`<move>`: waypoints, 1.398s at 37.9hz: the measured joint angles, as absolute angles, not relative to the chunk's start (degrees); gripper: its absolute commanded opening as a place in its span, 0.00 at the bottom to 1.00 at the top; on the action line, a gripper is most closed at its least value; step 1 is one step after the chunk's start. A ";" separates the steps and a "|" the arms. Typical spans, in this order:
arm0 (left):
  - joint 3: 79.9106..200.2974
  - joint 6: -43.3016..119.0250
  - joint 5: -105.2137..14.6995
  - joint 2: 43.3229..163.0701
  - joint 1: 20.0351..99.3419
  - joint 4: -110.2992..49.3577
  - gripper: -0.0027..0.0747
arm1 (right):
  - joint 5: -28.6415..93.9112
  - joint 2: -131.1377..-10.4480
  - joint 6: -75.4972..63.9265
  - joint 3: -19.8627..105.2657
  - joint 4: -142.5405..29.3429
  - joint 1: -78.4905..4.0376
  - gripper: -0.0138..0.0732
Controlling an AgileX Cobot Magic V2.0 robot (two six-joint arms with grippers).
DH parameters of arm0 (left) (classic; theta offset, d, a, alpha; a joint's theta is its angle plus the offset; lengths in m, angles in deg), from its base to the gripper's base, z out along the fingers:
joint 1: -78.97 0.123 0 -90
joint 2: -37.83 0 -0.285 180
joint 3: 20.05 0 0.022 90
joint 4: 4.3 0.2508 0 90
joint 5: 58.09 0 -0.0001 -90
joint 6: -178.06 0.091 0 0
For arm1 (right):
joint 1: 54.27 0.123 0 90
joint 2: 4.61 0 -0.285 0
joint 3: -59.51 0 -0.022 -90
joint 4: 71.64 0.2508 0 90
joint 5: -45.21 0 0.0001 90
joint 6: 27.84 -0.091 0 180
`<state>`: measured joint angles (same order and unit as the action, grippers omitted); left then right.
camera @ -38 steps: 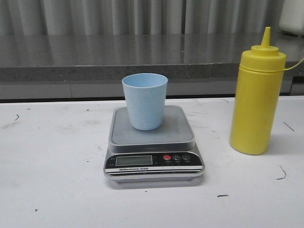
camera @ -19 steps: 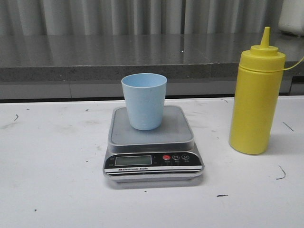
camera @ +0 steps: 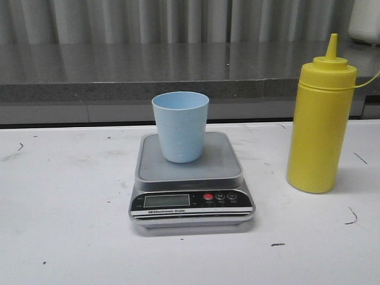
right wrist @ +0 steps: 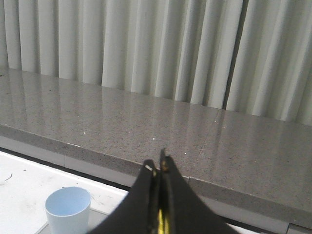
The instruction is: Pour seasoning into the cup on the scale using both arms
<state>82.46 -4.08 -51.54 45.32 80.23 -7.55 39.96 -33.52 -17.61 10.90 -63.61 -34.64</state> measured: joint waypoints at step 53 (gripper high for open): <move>82.46 -4.08 -51.57 45.32 80.23 -7.57 0.01 | 33.59 -11.83 -27.84 -19.25 -70.95 -52.63 0.09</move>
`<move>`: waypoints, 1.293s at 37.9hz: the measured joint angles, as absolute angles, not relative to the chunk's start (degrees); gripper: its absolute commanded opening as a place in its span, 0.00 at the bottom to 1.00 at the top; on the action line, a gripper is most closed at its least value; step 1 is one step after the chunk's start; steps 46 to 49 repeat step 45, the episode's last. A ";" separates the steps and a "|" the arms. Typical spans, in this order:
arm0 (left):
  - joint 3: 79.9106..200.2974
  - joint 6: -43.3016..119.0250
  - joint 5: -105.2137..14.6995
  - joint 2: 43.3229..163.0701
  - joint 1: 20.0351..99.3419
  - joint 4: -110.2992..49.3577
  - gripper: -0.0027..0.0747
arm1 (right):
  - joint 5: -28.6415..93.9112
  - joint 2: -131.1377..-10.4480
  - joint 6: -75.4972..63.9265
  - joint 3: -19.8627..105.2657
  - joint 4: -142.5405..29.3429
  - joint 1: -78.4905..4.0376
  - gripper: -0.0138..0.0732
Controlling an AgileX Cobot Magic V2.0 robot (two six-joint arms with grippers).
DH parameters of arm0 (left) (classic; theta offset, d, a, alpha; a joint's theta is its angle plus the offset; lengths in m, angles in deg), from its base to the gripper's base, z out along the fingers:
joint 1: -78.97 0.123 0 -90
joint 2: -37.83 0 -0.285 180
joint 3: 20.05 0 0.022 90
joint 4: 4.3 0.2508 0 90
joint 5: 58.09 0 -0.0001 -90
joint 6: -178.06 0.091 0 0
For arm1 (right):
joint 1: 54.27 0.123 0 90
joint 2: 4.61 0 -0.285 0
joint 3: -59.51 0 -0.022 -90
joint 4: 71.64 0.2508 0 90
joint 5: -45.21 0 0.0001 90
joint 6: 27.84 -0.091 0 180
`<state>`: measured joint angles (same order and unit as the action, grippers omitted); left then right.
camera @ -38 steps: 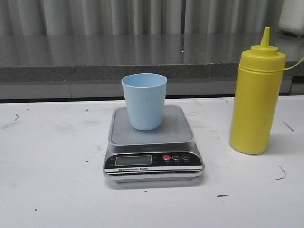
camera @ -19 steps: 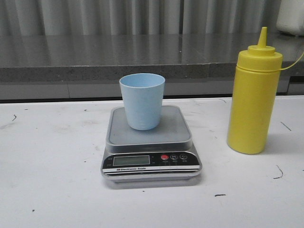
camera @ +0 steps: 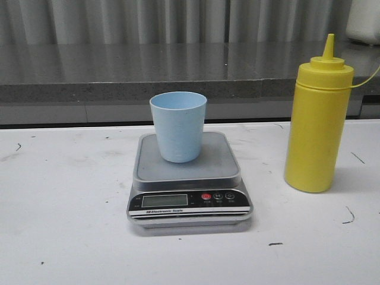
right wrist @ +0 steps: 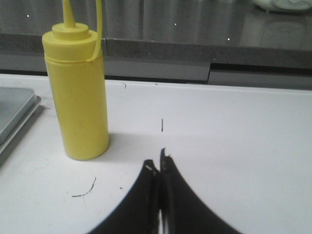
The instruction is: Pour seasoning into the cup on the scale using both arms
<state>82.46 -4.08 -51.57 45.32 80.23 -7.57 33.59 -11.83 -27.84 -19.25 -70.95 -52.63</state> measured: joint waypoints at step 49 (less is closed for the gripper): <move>82.46 -4.08 -51.57 45.32 80.23 -7.67 0.01 | 31.31 -11.83 -28.14 -19.25 -70.98 -52.63 0.09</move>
